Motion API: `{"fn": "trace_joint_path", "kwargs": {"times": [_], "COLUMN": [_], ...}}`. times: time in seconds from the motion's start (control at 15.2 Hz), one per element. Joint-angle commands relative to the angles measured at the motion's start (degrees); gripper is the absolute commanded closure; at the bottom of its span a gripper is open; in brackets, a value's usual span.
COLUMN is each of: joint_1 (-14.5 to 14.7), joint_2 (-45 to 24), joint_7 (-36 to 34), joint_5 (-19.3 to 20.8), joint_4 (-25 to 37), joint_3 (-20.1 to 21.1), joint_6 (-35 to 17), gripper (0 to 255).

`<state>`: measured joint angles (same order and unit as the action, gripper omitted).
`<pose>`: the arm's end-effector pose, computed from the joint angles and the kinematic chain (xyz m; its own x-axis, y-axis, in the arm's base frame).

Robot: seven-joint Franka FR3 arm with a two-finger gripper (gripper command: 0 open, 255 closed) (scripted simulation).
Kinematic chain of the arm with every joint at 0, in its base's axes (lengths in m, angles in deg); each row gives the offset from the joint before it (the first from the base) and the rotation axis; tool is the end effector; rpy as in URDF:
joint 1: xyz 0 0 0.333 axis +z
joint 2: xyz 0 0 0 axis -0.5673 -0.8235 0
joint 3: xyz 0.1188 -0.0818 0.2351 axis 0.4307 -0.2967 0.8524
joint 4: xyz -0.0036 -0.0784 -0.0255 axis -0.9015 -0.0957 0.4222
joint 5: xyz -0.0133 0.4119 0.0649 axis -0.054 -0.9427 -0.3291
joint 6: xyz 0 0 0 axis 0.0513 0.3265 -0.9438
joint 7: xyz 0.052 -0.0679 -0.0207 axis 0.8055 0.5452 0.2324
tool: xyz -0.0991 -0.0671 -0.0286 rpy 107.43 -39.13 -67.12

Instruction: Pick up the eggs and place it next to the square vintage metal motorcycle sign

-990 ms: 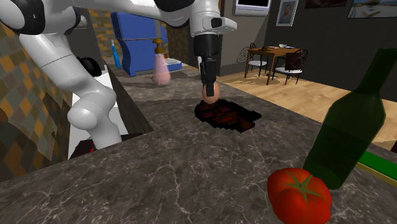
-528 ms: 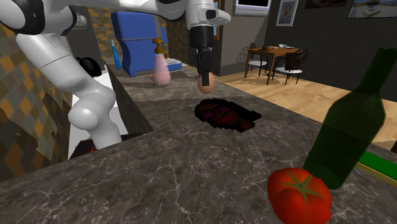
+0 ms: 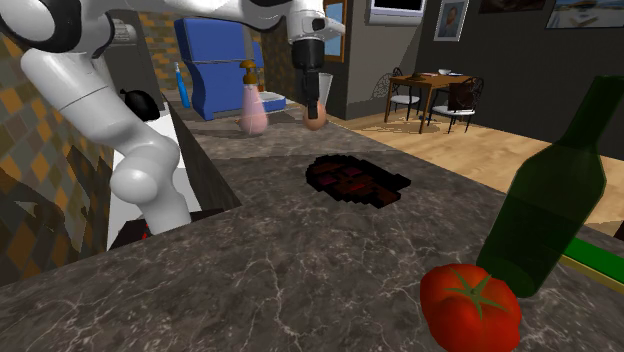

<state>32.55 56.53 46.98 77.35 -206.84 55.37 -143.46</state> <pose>0.4582 -0.0345 0.5583 0.9921 -0.1221 0.0272 -0.1248 -0.9515 0.2812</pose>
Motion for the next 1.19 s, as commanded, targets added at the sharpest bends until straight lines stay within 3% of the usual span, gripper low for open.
{"fn": "trace_joint_path", "kwargs": {"times": [0.0,0.59,1.12], "joint_1": [1.0,5.2,8.5], "joint_2": [0.5,-3.1,-10.8], "joint_7": [-2.8,-15.1,-26.7], "joint_5": [-1.0,-4.9,-6.6], "joint_4": [-0.3,4.3,12.8], "joint_3": [2.1,11.6,20.1], "joint_6": [1.1,5.1,8.7], "gripper": [255,255,255]}}
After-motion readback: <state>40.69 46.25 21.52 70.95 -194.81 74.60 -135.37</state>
